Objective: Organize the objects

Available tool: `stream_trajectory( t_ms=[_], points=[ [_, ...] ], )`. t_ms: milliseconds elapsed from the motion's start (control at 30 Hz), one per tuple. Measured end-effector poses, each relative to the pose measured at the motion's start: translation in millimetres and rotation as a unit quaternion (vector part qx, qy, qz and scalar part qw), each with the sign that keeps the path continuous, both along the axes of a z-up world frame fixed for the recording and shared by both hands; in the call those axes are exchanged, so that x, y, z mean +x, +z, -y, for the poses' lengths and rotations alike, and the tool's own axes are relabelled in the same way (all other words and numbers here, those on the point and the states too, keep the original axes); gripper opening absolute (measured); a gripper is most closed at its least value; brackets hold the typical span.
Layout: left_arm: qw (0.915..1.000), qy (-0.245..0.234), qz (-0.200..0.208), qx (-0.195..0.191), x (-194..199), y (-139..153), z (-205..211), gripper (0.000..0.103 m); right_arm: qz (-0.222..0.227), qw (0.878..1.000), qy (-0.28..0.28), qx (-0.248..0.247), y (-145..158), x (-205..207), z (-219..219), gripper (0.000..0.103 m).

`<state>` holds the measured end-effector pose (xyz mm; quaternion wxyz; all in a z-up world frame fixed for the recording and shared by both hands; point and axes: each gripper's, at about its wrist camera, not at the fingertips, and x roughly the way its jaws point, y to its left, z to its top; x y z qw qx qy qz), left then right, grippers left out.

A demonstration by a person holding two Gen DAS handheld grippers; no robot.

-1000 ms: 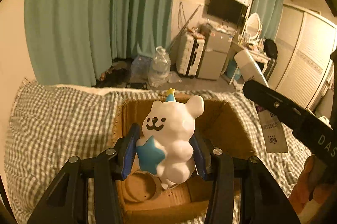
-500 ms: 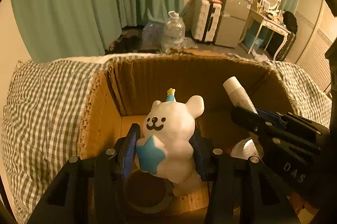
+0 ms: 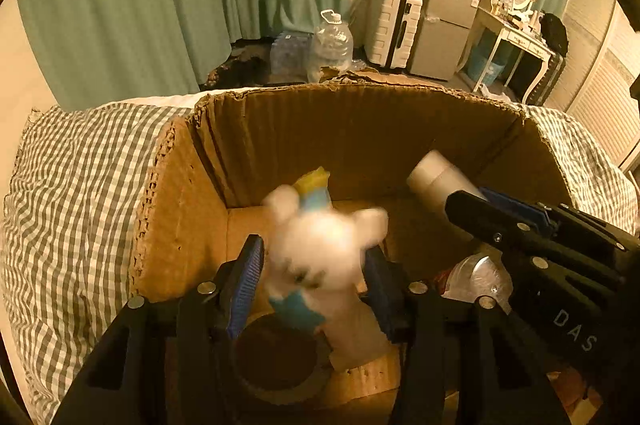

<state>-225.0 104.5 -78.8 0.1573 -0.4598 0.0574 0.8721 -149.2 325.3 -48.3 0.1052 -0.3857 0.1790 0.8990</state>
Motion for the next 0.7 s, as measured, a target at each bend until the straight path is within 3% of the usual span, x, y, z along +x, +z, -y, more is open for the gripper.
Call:
stream_trajectory(
  t_ms=[100, 133, 167, 267, 467, 533, 700],
  points=[
    [1.0000, 0.001, -0.005, 0.001, 1.7, 3.0, 1.1, 0.069, -0.003, 1.000, -0.005, 0.003, 2.8, 2.1, -0.5, 0.034],
    [0.9999, 0.005, -0.011, -0.003, 1.8, 4.5, 1.5, 0.080, -0.005, 1.000, -0.005, 0.002, 3.2, 2.4, -2.3, 0.037],
    [0.9998, 0.010, -0.019, -0.007, 2.9, 6.9, 2.1, 0.085, -0.007, 1.000, -0.006, 0.001, 5.6, 6.2, 0.8, 0.039],
    [0.9994, 0.012, -0.031, -0.005, 5.1, 13.4, 2.1, 0.085, -0.018, 1.000, -0.015, 0.007, 12.8, 9.4, -4.3, 0.053],
    [0.9978, 0.026, -0.060, -0.015, 8.2, 27.3, -1.2, 0.086, -0.042, 0.998, -0.022, 0.028, 34.8, 16.7, -9.9, 0.055],
    [0.9973, 0.030, -0.066, -0.012, 9.3, 33.3, -0.9, 0.088, -0.056, 0.997, -0.026, 0.037, 44.2, 20.7, -12.5, 0.065],
    [0.9939, 0.039, -0.103, -0.009, 25.2, 62.0, -1.4, 0.096, -0.082, 0.994, -0.036, 0.062, 67.6, 34.1, -17.1, 0.074]
  ],
)
